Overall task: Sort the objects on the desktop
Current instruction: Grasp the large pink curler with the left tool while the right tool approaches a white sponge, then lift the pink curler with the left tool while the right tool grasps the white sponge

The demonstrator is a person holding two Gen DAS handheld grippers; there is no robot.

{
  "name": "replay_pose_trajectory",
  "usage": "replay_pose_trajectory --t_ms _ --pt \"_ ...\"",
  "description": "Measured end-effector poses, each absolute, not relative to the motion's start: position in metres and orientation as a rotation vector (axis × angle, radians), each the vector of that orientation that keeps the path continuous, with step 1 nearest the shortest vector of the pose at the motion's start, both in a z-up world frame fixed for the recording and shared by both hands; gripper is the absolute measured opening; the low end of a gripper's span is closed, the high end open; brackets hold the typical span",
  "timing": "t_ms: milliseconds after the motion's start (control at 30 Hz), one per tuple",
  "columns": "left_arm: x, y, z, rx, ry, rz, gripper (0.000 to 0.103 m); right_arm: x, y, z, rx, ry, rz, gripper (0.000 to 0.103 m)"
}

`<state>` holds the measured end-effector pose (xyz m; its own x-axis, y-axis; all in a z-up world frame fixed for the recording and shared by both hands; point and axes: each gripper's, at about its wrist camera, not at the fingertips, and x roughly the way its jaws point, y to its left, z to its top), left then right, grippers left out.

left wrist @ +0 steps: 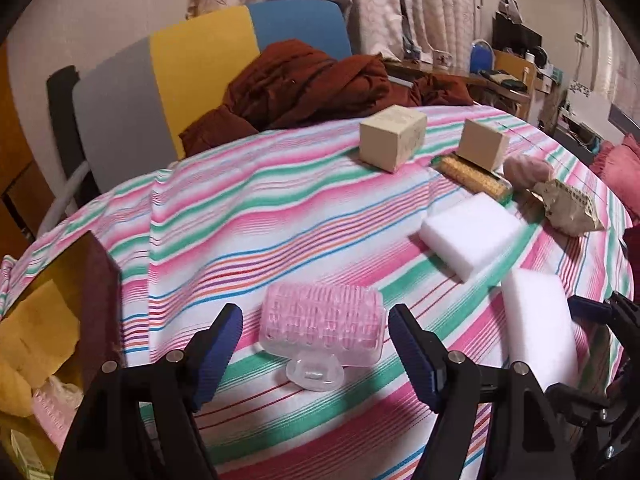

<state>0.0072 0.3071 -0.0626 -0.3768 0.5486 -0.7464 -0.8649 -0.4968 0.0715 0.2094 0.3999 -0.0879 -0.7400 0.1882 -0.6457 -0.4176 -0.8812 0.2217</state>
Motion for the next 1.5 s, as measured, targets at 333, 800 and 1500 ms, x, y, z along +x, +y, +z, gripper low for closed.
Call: replay_pose_trajectory --t_ms 333,800,1500 --pt "-0.003 0.313 -0.073 -0.878 0.558 1.951 0.077 0.21 0.4 -0.089 -0.905 0.509 2.622 0.103" --pt "0.006 0.296 -0.078 -0.947 0.529 2.044 0.065 0.215 0.399 -0.083 -0.902 0.523 2.591 0.103" --pt "0.038 0.255 -0.081 -0.985 0.463 2.139 0.066 0.234 0.401 -0.078 -0.888 0.346 2.349 0.084"
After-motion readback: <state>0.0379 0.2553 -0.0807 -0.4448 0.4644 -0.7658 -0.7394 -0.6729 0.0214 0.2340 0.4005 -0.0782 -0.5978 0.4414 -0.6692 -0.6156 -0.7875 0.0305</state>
